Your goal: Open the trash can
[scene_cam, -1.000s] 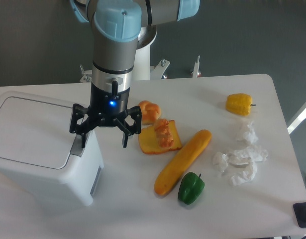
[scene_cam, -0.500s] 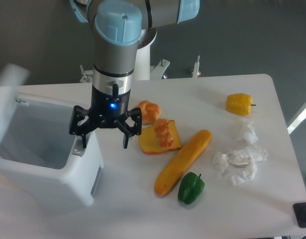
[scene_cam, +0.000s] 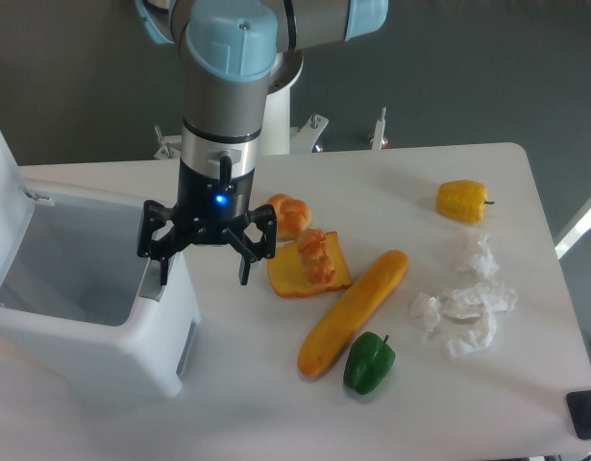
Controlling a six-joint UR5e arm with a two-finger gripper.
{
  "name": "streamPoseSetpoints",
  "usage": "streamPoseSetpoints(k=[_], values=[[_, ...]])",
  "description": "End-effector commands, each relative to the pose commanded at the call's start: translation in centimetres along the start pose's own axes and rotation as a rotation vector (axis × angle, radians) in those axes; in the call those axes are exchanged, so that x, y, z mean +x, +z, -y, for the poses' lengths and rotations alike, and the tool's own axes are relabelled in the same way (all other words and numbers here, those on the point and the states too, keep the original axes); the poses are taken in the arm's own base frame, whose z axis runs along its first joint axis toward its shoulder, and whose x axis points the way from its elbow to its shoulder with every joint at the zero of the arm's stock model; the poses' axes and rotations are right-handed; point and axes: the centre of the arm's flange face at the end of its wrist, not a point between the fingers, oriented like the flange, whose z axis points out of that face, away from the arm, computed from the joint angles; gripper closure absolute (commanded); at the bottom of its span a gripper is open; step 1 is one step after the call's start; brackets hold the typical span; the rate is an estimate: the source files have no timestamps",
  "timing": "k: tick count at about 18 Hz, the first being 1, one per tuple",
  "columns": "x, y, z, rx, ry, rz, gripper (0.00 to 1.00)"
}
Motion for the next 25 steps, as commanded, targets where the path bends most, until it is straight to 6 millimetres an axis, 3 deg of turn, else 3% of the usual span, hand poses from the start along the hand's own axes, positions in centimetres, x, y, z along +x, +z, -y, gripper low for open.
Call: streamPoseSetpoints(k=[4, 8, 13, 16, 19, 22, 25], values=[[-6.3, -0.5, 0.1, 0.002, 0.025, 0.059, 0.00], [-10.1, 0.0, 0.1, -0.017, 0.087, 0.101, 0.00], [-16.1, 3.7, -0.6, -0.157, 0.252, 0.234, 0.00], [-20.7, 6.3, -1.0, -0.224, 0.389, 0.236, 0.00], [-25.2, 7.6, -1.9, -0.299, 0.577, 0.220, 0.00], [-31.0, 10.1, -3.4, -0.387, 0.668, 0.212, 0.00], [-32.8, 12.1, -3.7, -0.417, 0.722, 0.235, 0.00]])
